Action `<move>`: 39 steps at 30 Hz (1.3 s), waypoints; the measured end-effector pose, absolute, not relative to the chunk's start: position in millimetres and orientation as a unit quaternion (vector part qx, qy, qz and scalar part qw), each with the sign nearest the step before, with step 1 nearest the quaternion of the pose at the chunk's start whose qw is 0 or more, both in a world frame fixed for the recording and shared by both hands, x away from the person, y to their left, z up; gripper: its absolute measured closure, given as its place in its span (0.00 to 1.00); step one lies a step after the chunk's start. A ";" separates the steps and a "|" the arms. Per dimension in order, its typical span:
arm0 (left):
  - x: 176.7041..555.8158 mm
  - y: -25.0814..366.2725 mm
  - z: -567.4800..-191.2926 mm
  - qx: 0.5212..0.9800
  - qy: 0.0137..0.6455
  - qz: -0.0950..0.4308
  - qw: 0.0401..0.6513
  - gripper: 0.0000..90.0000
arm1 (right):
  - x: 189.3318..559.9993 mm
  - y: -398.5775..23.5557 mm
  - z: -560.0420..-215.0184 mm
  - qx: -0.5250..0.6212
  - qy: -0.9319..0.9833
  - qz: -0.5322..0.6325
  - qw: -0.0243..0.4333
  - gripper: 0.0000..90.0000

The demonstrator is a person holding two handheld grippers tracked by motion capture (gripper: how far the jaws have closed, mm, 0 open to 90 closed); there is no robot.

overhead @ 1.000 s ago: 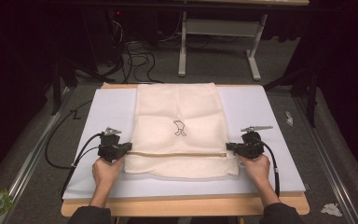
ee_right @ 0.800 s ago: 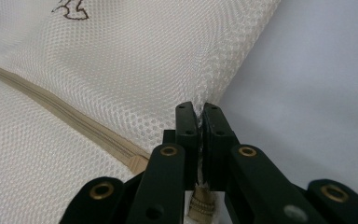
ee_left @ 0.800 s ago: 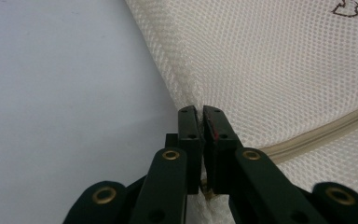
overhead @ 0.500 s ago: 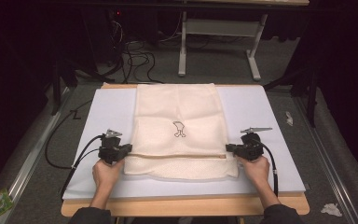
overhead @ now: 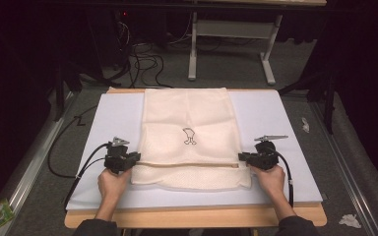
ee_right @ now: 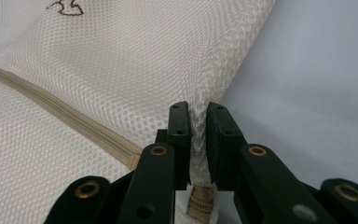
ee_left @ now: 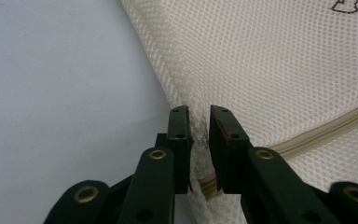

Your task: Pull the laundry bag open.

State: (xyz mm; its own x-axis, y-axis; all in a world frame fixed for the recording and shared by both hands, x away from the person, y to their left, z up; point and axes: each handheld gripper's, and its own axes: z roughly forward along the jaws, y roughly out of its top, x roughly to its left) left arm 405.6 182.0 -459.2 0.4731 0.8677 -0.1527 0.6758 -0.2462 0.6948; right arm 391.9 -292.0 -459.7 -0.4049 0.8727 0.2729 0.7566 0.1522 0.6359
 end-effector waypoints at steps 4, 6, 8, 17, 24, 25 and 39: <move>399.8 180.3 -458.5 0.778 0.487 0.149 0.367 0.77 | 392.3 -293.2 -460.2 0.537 0.758 0.362 0.076 0.86; 399.1 180.4 -457.8 0.777 0.487 0.150 0.369 0.72 | 392.1 -293.9 -460.3 0.536 0.759 0.363 0.076 0.85; 396.3 181.1 -454.1 0.769 0.488 0.155 0.383 0.67 | 390.6 -296.4 -460.2 0.540 0.755 0.365 0.076 0.79; 385.3 170.1 -456.7 0.785 0.463 0.143 0.385 0.61 | 384.8 -302.0 -460.2 0.552 0.751 0.358 0.056 0.68; 385.1 160.3 -465.5 0.790 0.462 0.130 0.382 0.58 | 384.8 -306.3 -462.8 0.567 0.744 0.353 0.037 0.62; 385.3 158.2 -467.3 0.791 0.461 0.134 0.378 0.58 | 386.4 -306.4 -464.2 0.572 0.741 0.350 0.026 0.60; 385.8 151.4 -477.7 0.798 0.457 0.152 0.362 0.56 | 403.9 -292.1 -461.1 0.587 0.735 0.339 -0.020 0.56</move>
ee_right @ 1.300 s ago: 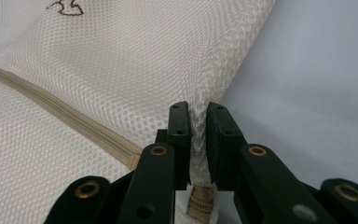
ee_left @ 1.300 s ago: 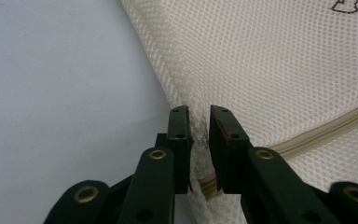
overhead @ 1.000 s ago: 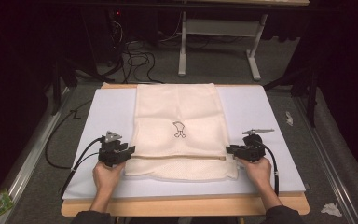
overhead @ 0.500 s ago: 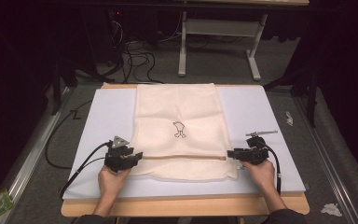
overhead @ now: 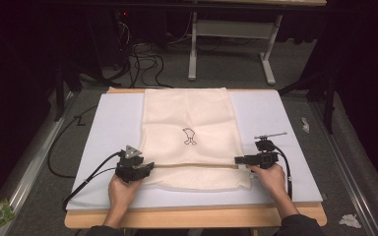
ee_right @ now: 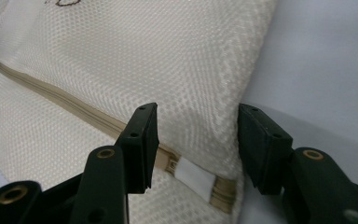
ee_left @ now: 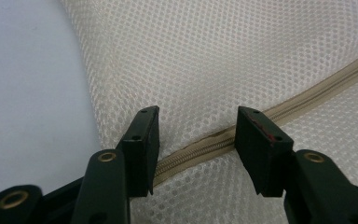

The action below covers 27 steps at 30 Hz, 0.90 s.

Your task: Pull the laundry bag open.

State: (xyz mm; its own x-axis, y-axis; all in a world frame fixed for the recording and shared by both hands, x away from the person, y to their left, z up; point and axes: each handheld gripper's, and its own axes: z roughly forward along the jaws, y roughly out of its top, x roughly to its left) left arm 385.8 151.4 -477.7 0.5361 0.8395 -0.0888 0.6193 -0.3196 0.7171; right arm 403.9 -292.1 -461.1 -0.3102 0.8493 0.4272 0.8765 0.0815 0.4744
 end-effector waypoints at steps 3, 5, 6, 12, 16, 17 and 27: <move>385.7 150.5 -478.0 0.797 0.460 0.154 0.361 0.56 | 405.0 -288.1 -460.7 -0.585 -0.738 -0.337 0.022 0.56; 386.0 149.9 -478.0 0.797 0.462 0.155 0.358 0.57 | 404.2 -290.8 -461.3 -0.583 -0.737 -0.340 0.030 0.58; 386.0 149.5 -477.8 0.797 0.462 0.155 0.356 0.57 | 403.7 -291.7 -461.3 -0.583 -0.737 -0.340 0.033 0.58; 387.4 144.5 -475.3 0.802 0.465 0.160 0.340 0.57 | 402.2 -293.2 -461.5 -0.581 -0.741 -0.335 0.040 0.64; 386.6 144.3 -475.5 0.801 0.465 0.162 0.340 0.58 | 402.9 -289.1 -462.6 -0.578 -0.744 -0.335 0.033 0.75; 386.6 144.3 -475.5 0.801 0.465 0.162 0.340 0.58 | 402.9 -289.1 -462.6 -0.578 -0.744 -0.335 0.033 0.75; 388.5 146.4 -472.8 0.804 0.461 0.154 0.343 0.57 | 398.8 -285.8 -457.6 -0.549 -0.765 -0.337 0.006 0.95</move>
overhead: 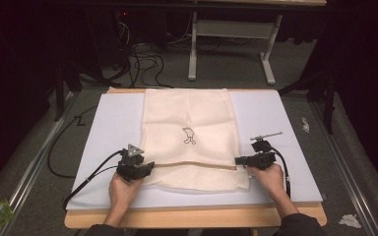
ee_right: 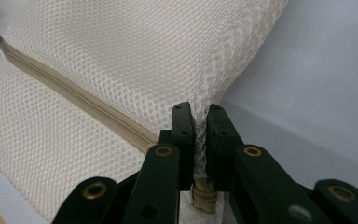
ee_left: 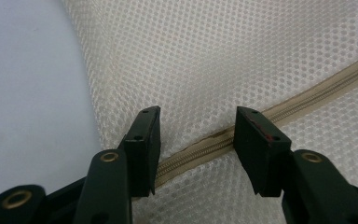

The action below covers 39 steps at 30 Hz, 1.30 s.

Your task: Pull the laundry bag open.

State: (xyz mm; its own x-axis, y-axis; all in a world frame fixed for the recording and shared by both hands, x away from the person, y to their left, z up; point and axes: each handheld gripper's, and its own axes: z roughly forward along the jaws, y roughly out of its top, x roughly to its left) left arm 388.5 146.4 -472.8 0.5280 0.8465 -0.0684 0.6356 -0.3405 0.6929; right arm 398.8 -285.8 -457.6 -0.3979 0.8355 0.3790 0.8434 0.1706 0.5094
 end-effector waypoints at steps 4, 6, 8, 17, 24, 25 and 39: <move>386.8 146.1 -470.0 0.803 0.456 0.149 0.354 0.54 | 397.6 -286.8 -454.9 -0.547 -0.764 -0.343 0.003 0.95; 384.2 142.6 -467.4 0.804 0.449 0.146 0.361 0.54 | 396.7 -287.4 -452.6 -0.542 -0.765 -0.349 0.001 0.95; 383.5 140.4 -465.8 0.803 0.447 0.143 0.367 0.54 | 396.3 -287.7 -451.0 -0.540 -0.765 -0.351 0.000 0.95; 382.2 127.0 -458.7 0.813 0.427 0.133 0.372 0.54 | 393.4 -289.2 -445.4 -0.535 -0.761 -0.367 -0.003 0.96; 384.6 115.7 -460.8 0.806 0.427 0.104 0.397 0.55 | 393.1 -288.2 -441.8 -0.528 -0.762 -0.375 -0.007 0.96; 384.8 114.9 -460.5 0.805 0.427 0.100 0.400 0.55 | 393.1 -288.3 -441.0 -0.528 -0.762 -0.375 -0.007 0.96; 385.7 76.9 -449.4 0.825 0.385 0.091 0.403 0.58 | 393.1 -281.2 -429.1 -0.514 -0.761 -0.396 -0.011 0.96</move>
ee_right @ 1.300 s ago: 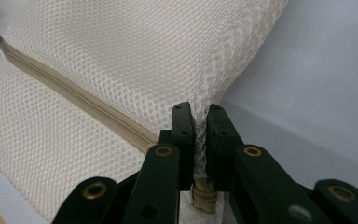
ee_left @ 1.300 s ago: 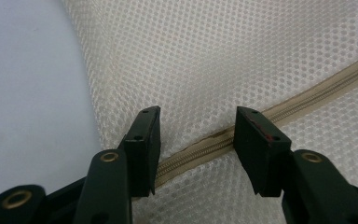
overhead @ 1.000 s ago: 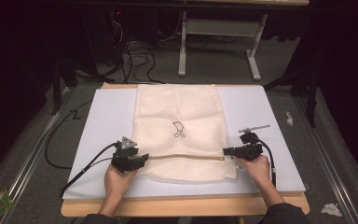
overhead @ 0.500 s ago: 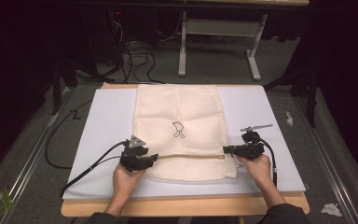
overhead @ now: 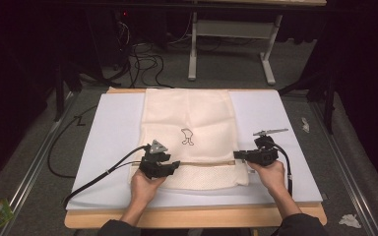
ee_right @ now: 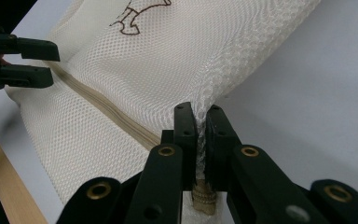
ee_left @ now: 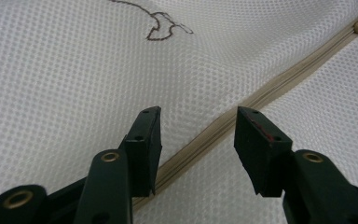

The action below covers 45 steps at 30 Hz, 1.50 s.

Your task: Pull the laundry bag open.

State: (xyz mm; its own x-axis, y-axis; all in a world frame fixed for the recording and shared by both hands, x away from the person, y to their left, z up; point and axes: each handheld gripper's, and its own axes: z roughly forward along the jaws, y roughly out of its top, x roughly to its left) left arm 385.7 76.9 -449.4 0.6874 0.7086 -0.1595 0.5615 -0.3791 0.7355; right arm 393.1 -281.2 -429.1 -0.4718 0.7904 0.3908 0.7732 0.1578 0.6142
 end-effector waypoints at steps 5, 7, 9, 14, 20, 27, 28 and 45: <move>386.1 67.7 -447.4 0.826 0.379 0.077 0.411 0.58 | 393.9 -277.5 -427.5 0.510 0.761 0.401 0.008 0.96; 386.0 59.6 -445.0 0.830 0.370 0.078 0.410 0.59 | 394.5 -274.5 -426.2 0.506 0.762 0.404 0.009 0.96; 386.8 57.4 -444.1 0.832 0.367 0.079 0.409 0.59 | 395.0 -272.1 -425.1 0.504 0.762 0.406 0.008 0.96; 390.8 46.8 -441.5 0.833 0.365 0.070 0.410 0.59 | 396.6 -265.1 -421.8 0.499 0.764 0.409 0.007 0.96; 391.3 40.0 -437.3 0.834 0.358 0.059 0.417 0.59 | 398.4 -260.6 -421.0 0.495 0.765 0.412 0.007 0.96; 390.8 31.9 -431.7 0.834 0.349 0.051 0.424 0.60 | 400.1 -253.6 -419.0 0.491 0.766 0.414 0.006 0.96; 390.6 31.2 -431.0 0.834 0.348 0.053 0.424 0.60 | 400.5 -252.3 -418.2 0.490 0.767 0.414 0.007 0.96; 390.1 23.4 -426.7 0.829 0.338 0.024 0.445 0.66 | 406.7 -228.7 -414.3 0.478 0.773 0.418 0.008 0.96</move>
State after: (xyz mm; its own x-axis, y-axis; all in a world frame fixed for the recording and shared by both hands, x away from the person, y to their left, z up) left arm 390.1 23.4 -426.7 0.7709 0.5813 -0.2605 0.5384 -0.3761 0.7541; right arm 406.7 -228.7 -414.3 -0.5434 0.7451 0.3867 0.7315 0.1943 0.6535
